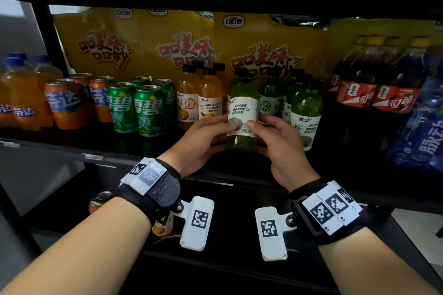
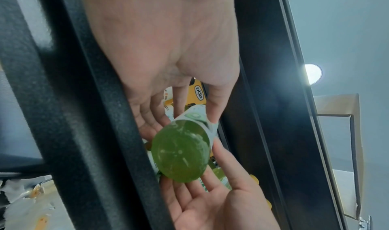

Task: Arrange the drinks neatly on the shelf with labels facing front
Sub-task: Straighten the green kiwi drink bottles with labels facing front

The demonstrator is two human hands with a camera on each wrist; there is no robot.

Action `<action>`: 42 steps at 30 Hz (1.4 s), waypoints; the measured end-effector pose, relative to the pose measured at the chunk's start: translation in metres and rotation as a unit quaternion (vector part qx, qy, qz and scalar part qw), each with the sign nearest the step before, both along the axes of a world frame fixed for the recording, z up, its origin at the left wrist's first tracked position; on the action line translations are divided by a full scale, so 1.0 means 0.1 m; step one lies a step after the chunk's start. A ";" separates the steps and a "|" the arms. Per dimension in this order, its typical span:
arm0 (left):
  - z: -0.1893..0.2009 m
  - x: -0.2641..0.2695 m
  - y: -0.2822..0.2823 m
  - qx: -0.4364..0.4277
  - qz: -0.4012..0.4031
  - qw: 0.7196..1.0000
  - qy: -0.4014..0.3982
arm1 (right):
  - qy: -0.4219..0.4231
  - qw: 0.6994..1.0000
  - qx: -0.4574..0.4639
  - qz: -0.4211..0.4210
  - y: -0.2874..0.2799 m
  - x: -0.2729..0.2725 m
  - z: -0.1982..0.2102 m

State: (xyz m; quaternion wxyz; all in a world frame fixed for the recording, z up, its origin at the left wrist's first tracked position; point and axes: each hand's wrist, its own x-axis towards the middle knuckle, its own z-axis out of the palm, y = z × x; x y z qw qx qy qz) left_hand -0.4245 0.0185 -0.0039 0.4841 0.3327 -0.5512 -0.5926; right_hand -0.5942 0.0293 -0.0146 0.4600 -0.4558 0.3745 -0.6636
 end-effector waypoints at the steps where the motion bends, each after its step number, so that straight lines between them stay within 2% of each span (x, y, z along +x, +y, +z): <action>1: 0.00 0.00 -0.01 0.005 0.002 1.000 0.001 | -0.005 1.000 0.000 -0.001 0.00 0.00 0.00; 11: -0.04 0.01 -0.01 -0.015 0.020 1.000 0.003 | 0.043 0.999 -0.033 -0.002 -0.01 0.00 -0.05; 19: -0.02 0.01 -0.01 -0.003 0.014 1.000 0.001 | -0.006 0.999 -0.032 -0.001 -0.01 -0.02 -0.04; 29: -0.08 -0.02 -0.01 -0.041 0.041 0.998 0.005 | 0.036 0.998 -0.047 0.026 0.03 -0.02 -0.04; 34: -0.06 -0.02 -0.01 -0.064 0.045 0.997 0.008 | 0.024 0.998 -0.041 0.041 0.02 -0.02 -0.03; 37: -0.03 -0.04 0.02 -0.052 0.026 0.998 0.000 | 0.002 0.997 -0.037 0.063 0.02 -0.04 -0.02; 42: 0.08 -0.04 0.08 -0.016 -0.059 0.997 -0.042 | 0.000 0.995 -0.038 0.088 0.04 -0.03 -0.03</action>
